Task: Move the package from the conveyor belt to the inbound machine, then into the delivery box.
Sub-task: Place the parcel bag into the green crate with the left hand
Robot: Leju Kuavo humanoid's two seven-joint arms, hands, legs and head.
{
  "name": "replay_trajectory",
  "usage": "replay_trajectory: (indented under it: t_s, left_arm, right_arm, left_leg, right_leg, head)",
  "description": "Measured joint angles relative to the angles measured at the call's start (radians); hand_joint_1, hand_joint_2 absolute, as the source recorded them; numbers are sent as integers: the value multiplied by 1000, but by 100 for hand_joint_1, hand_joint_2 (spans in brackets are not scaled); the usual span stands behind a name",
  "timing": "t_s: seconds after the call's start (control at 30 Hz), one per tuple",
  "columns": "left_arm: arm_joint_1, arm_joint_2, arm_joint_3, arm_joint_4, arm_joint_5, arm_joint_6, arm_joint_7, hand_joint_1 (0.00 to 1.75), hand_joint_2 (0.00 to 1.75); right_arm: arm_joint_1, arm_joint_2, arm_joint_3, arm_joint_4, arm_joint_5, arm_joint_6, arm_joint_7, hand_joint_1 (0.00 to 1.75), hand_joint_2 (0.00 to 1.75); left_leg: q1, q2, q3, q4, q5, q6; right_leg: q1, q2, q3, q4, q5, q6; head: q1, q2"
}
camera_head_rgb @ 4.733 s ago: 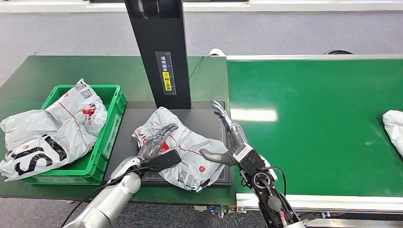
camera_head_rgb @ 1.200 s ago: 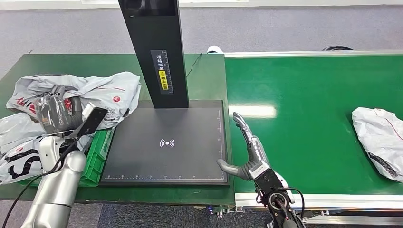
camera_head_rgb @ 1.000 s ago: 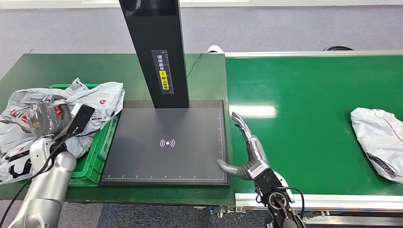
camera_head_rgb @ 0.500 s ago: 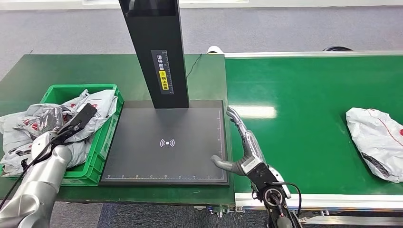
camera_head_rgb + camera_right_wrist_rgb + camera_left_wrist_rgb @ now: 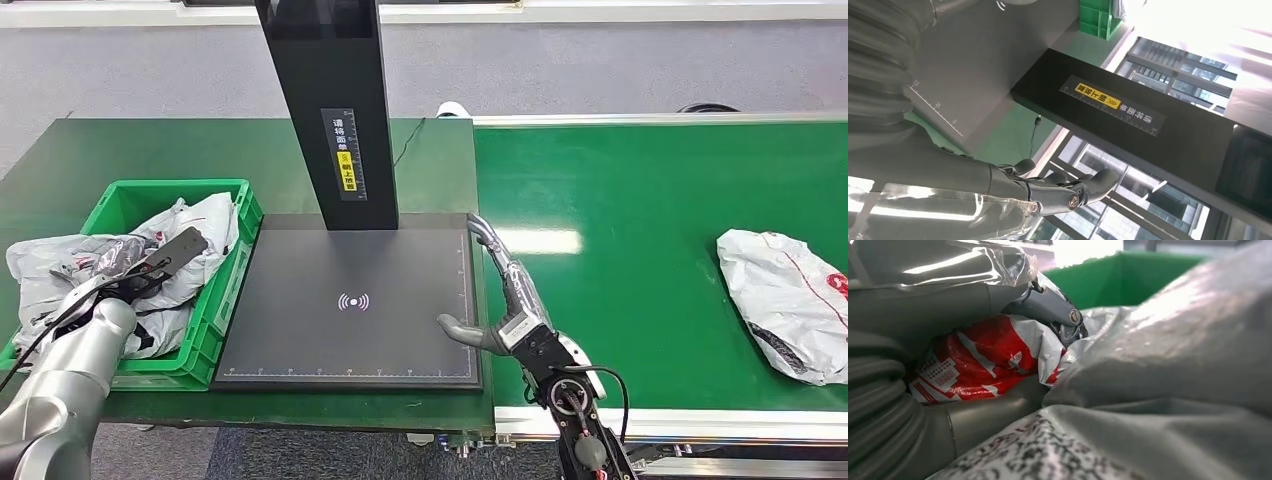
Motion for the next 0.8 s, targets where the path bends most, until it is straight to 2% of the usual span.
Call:
replay_trajectory:
  t_s: [0.03, 0.07, 0.17, 0.2, 0.27, 0.33, 0.4, 0.47, 0.6, 0.8]
  left_arm:
    - [-4, 2, -3, 5, -1, -20, -10, 175, 175]
    - [-8, 3, -7, 11, -2, -40, -23, 167, 175]
    - [-16, 5, -23, 24, -4, -68, -48, 36, 175]
    - [-16, 4, -29, 26, -2, -60, -52, 0, 175]
    - [-7, -3, -36, 25, 9, -11, -58, 0, 175]
    - [14, -16, -37, 11, 41, 84, -74, 0, 175]
    - [52, -37, -34, -35, 97, 196, -110, 0, 175]
    - [90, -60, -31, -98, 150, 269, -142, 0, 175]
    - [134, -86, -30, -185, 180, 293, -151, 0, 175]
    - [170, -101, -27, -244, 203, 314, -172, 0, 175]
  right_arm:
    - [-4, 1, 0, 6, 1, 0, -3, 0, 175]
    - [-7, 2, 0, 13, 1, -1, -5, 0, 175]
    - [-14, 7, 0, 30, 1, -5, -12, 0, 175]
    - [-15, 8, 0, 33, 1, -7, -12, 0, 175]
    - [-11, 8, 0, 34, 1, -10, -12, 0, 175]
    - [1, 8, -1, 23, 1, -9, -9, 0, 175]
    - [20, 7, -3, 2, -1, -2, -2, 0, 175]
    - [37, 5, -7, -19, -5, 4, 4, 0, 175]
    - [53, 4, -10, -42, -10, 7, 7, 0, 175]
    - [61, 3, -13, -53, -12, 7, 8, 0, 175]
  left_leg:
    - [0, 0, 1, 0, 0, 0]
    - [-1, -1, 2, 0, 0, 0]
    - [-2, -4, 6, 0, 0, 0]
    - [-2, -5, 7, 0, 0, 0]
    - [-3, -7, 9, 0, 0, 1]
    - [-3, -8, 9, 0, -1, 1]
    - [-3, -9, 8, 1, -1, 2]
    - [-4, -10, 6, 1, 0, 2]
    - [-4, -12, 3, 1, 0, 3]
    - [-4, -12, 1, 1, 0, 3]
  right_leg:
    - [0, 0, 1, 0, 0, 0]
    - [-1, -1, 2, 0, 0, 0]
    - [-2, -4, 6, 0, -2, 2]
    - [-3, -5, 8, 0, -2, 2]
    - [-3, -7, 9, 0, -3, 3]
    - [-4, -8, 9, 0, -4, 4]
    - [-4, -8, 8, 0, -4, 4]
    - [-5, -10, 7, 0, -3, 4]
    - [-5, -12, 5, -1, -3, 4]
    - [-5, -12, 3, 0, -3, 4]
  head:
    - [0, 0]
    - [0, 0]
    - [0, 0]
    - [0, 0]
    - [0, 0]
    - [0, 0]
    - [0, 0]
    - [1, 0]
    - [1, 0]
    - [1, 0]
